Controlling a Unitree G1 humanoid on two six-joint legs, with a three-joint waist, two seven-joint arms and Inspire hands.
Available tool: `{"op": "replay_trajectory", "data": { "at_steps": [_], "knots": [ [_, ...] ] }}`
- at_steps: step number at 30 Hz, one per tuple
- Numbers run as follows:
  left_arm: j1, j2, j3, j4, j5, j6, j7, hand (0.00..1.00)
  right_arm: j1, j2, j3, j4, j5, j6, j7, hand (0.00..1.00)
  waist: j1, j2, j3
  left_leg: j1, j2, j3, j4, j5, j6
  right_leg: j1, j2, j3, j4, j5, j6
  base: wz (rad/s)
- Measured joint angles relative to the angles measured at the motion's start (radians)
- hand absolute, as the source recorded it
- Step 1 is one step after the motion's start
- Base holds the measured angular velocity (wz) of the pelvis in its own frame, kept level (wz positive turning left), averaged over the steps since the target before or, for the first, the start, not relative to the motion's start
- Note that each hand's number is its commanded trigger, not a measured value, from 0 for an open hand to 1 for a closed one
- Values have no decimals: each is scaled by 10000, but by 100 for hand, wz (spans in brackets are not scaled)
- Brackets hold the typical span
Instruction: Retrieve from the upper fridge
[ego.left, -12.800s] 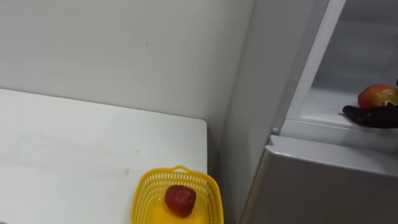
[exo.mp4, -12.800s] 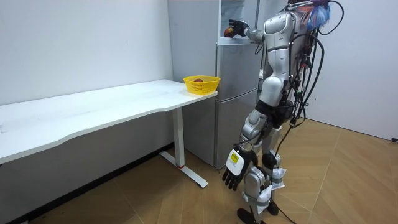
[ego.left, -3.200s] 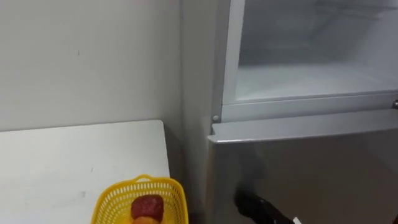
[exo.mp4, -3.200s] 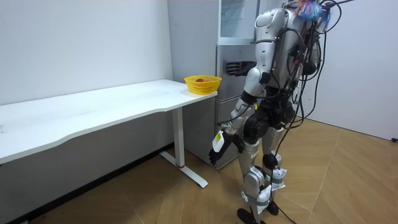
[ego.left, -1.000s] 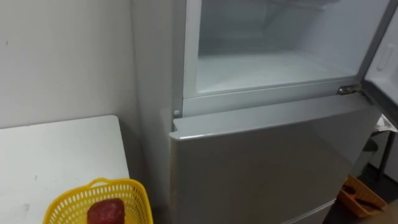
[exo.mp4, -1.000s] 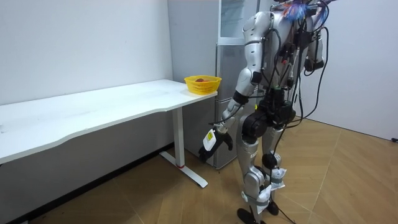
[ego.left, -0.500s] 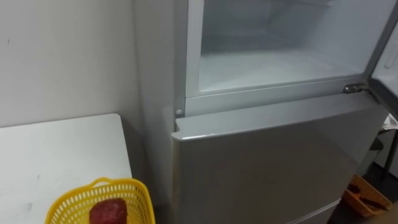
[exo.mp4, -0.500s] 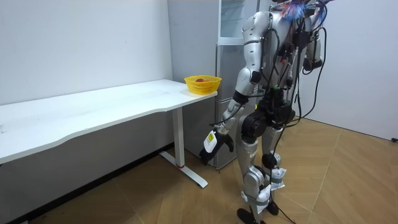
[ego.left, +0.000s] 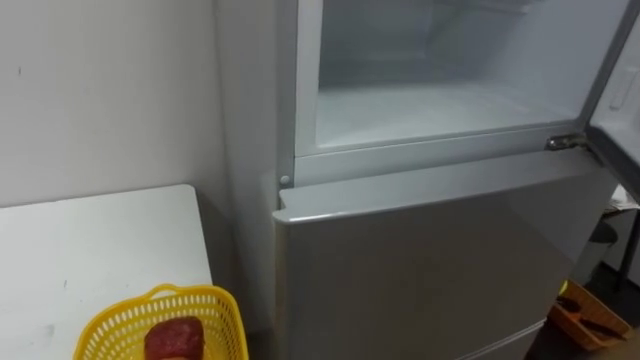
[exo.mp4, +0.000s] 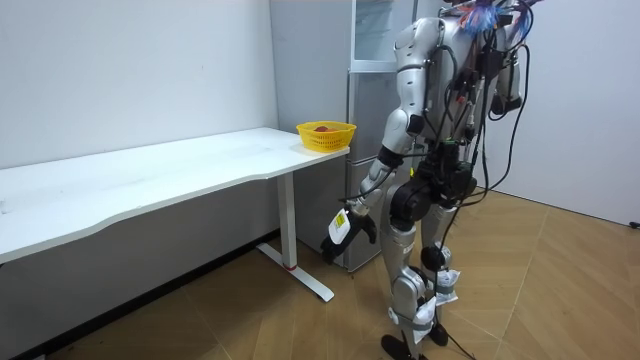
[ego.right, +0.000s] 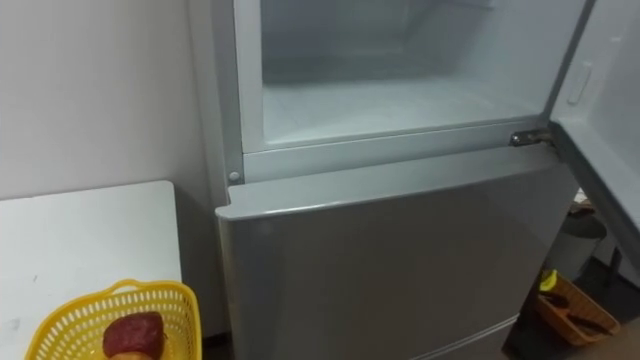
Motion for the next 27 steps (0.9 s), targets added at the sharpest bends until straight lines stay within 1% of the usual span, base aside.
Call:
{"op": "replay_trajectory", "data": {
  "at_steps": [5, 9, 13, 17, 21, 27],
  "knots": [
    [10, -1, 2, 48, 14, -19, 218, 0, -23, -16, 189, -142, -69, 1, 201, 0, 61, 36, 0, 41, 6, 62, -12, 0, 0, 18, 12, 47, 12, 3, -3, -3],
    [1, -1, 16, 284, 424, -146, 242, 0, -25, -16, 276, -293, -84, 1, 205, 0, 261, 102, 15, 99, 13, 140, -84, 0, 0, 56, 14, 60, 13, 11, -7, -6],
    [112, -10, 20, 328, 631, -146, 203, 0, -24, -14, 308, -293, -105, 1, 311, 0, 352, 118, 18, 179, 4, 103, -120, 0, 0, 149, -2, -31, -23, 9, -3, 0],
    [82, -12, 52, 330, 865, -146, 159, 0, -29, -16, 307, -350, -521, 0, 492, 0, 530, 104, 15, 183, -3, 86, -100, 0, 1, 157, -9, -34, -10, 7, 0, 0],
    [64, -14, 52, 411, 868, -145, 142, 0, -316, -31, 439, -445, -808, 1, 798, 0, 556, 67, 14, 182, 3, 21, -41, 0, 1, 201, -21, -51, -10, 7, -2, 4],
    [-34, -39, 37, 580, 864, -94, -51, 0, -332, -30, 991, -554, -1188, 5, 1156, 0, 567, 59, 13, 188, 3, -163, 18, -1, 1, 363, -16, -108, -163, 28, 12, 9]
  ]
}}
